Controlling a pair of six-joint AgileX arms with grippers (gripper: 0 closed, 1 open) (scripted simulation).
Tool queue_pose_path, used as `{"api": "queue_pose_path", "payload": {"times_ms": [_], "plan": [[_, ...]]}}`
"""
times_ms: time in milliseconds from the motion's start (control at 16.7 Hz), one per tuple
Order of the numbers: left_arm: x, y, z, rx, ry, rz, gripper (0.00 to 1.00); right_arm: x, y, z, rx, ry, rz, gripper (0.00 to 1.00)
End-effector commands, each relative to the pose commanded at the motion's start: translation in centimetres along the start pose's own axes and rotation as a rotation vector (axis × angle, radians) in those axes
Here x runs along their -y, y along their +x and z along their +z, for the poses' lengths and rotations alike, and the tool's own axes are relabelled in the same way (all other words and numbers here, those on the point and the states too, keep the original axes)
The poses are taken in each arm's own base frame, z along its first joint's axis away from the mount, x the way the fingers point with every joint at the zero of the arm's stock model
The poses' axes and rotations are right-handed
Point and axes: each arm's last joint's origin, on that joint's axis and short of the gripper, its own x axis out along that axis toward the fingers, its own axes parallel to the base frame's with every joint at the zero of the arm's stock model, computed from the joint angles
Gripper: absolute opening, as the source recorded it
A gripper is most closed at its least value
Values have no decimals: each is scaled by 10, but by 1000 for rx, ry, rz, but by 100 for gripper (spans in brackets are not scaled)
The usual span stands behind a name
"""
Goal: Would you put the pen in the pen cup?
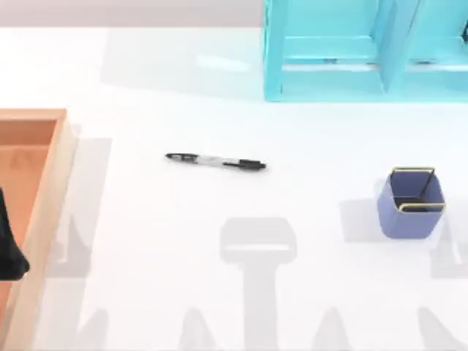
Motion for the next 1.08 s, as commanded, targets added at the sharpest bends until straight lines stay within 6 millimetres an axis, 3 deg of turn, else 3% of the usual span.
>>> {"api": "queue_pose_path", "payload": {"times_ms": [300,600,840,1080], "plan": [[0,0,0,0,0,0,100,-3,1,9,-35,-22,30,100],[0,0,0,0,0,0,100,-18,15,55,-222,-139,170,100],[0,0,0,0,0,0,100,-45,54,102,-437,-295,340,100],[0,0,0,0,0,0,100,-94,113,137,-630,-483,525,100]]}}
